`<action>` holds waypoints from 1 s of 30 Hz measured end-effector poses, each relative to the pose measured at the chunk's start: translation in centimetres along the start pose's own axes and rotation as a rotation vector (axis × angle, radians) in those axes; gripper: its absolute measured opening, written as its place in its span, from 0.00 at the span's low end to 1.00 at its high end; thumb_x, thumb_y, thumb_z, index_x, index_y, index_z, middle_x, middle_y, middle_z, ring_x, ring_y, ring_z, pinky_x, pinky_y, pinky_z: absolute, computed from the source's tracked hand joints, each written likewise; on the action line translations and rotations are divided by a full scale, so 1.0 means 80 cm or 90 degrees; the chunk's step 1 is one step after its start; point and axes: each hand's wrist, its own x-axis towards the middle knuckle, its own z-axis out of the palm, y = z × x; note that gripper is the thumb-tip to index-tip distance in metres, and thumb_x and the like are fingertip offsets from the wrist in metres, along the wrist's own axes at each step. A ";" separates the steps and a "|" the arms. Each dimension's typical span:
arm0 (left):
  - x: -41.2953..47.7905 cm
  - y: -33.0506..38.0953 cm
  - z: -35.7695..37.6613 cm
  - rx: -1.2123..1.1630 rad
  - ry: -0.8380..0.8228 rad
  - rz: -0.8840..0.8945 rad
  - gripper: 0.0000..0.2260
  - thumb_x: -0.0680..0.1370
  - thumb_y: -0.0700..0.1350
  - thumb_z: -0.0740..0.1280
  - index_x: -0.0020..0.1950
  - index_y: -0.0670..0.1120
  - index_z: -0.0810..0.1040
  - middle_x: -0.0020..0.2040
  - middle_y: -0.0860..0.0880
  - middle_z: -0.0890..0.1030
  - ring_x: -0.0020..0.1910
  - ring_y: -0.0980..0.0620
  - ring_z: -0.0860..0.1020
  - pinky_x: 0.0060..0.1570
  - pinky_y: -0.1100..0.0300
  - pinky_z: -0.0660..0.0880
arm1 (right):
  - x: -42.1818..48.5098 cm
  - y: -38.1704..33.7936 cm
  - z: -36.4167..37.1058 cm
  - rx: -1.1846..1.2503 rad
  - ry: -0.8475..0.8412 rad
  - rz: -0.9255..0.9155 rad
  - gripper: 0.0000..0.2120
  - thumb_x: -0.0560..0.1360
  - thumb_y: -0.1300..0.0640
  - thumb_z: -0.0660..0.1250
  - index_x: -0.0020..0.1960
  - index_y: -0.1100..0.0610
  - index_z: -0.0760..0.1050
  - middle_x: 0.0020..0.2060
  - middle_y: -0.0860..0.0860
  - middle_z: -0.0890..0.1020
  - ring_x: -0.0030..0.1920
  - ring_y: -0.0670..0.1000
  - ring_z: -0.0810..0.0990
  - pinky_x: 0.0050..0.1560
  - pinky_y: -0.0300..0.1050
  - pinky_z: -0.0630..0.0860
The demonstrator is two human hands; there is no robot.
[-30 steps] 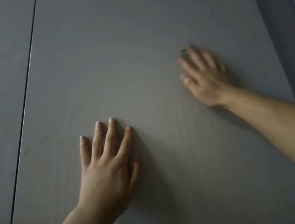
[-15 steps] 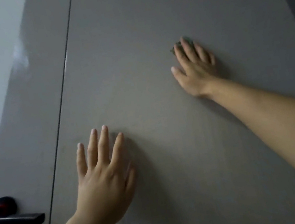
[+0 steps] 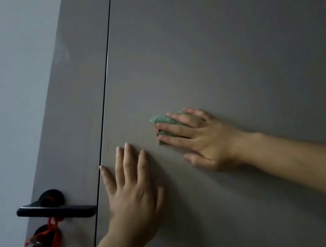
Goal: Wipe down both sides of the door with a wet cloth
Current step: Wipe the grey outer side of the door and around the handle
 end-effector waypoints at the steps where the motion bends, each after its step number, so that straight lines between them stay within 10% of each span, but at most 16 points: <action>1: 0.001 0.003 0.000 0.001 -0.014 -0.007 0.36 0.78 0.60 0.50 0.81 0.39 0.65 0.83 0.36 0.57 0.83 0.35 0.48 0.76 0.26 0.48 | -0.021 0.008 0.003 -0.004 -0.009 0.015 0.32 0.79 0.42 0.51 0.82 0.48 0.58 0.82 0.47 0.55 0.82 0.55 0.54 0.78 0.55 0.50; 7: 0.008 0.033 0.001 0.003 -0.046 0.030 0.37 0.78 0.62 0.45 0.84 0.46 0.55 0.85 0.42 0.45 0.83 0.41 0.35 0.79 0.33 0.37 | -0.039 0.077 -0.017 0.066 0.052 0.440 0.35 0.78 0.39 0.43 0.83 0.48 0.46 0.83 0.48 0.45 0.83 0.56 0.47 0.79 0.55 0.46; 12: 0.013 0.074 0.014 -0.026 -0.004 0.131 0.33 0.79 0.57 0.54 0.81 0.43 0.66 0.83 0.39 0.56 0.83 0.36 0.50 0.78 0.30 0.50 | -0.090 0.000 0.026 0.027 0.039 0.214 0.34 0.79 0.40 0.49 0.83 0.51 0.54 0.83 0.51 0.55 0.82 0.58 0.54 0.80 0.60 0.53; 18: 0.029 0.139 0.040 -0.012 0.033 0.228 0.30 0.80 0.55 0.57 0.79 0.43 0.69 0.82 0.39 0.62 0.82 0.35 0.56 0.78 0.33 0.55 | -0.171 0.114 0.032 0.097 0.135 0.712 0.33 0.81 0.41 0.47 0.84 0.51 0.50 0.83 0.51 0.48 0.82 0.58 0.50 0.79 0.60 0.50; 24: 0.042 0.202 0.052 -0.007 0.042 0.249 0.30 0.79 0.57 0.56 0.80 0.47 0.69 0.82 0.40 0.63 0.82 0.34 0.58 0.76 0.29 0.56 | -0.217 0.085 0.056 0.033 0.096 0.390 0.33 0.81 0.41 0.49 0.83 0.52 0.54 0.83 0.51 0.55 0.81 0.59 0.56 0.77 0.59 0.54; 30: 0.046 0.229 0.054 -0.023 0.063 0.206 0.29 0.78 0.56 0.56 0.76 0.45 0.75 0.78 0.36 0.68 0.77 0.27 0.63 0.71 0.21 0.55 | -0.260 0.175 0.045 0.095 0.118 0.714 0.33 0.84 0.41 0.50 0.84 0.52 0.46 0.83 0.51 0.44 0.82 0.59 0.48 0.79 0.58 0.48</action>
